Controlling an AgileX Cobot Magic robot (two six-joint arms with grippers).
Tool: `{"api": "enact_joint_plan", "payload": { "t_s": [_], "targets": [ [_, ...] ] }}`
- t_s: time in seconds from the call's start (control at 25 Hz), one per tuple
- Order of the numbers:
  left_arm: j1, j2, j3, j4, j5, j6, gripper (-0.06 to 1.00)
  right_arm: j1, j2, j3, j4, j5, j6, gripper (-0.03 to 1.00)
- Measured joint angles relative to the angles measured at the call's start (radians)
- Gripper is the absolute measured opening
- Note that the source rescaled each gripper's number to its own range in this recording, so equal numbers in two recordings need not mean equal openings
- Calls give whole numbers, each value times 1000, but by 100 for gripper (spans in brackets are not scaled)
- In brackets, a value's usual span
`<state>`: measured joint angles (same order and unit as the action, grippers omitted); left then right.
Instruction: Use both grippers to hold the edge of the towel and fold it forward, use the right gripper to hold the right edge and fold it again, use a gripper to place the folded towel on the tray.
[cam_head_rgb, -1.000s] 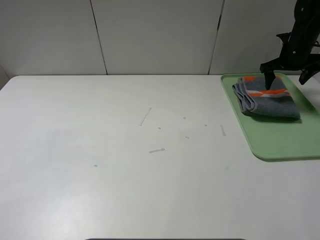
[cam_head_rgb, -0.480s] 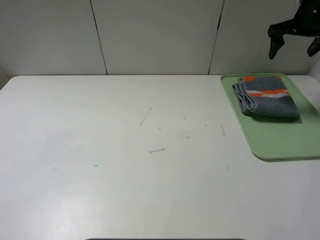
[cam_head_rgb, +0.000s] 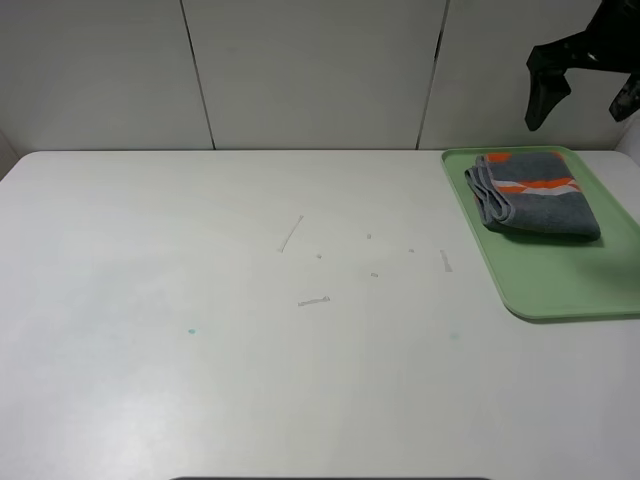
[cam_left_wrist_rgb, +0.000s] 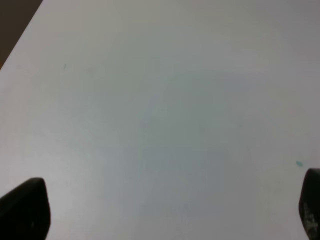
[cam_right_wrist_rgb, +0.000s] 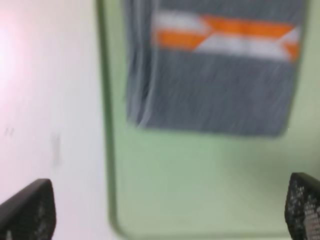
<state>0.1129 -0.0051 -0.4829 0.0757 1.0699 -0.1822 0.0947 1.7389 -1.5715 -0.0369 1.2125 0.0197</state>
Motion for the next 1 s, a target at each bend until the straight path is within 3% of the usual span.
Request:
{"api": "enact_joint_plan", "payload": {
  "t_s": [0.24, 0.6, 1.0],
  "targets": [
    [0, 0, 0, 0, 0, 0, 100, 110, -189, 243, 2, 1, 32, 100],
    [0, 0, 0, 0, 0, 0, 100, 217, -460, 481, 3, 2, 147, 100],
    [0, 0, 0, 0, 0, 0, 100, 232, -874, 714, 14, 4, 154, 100]
  ]
}}
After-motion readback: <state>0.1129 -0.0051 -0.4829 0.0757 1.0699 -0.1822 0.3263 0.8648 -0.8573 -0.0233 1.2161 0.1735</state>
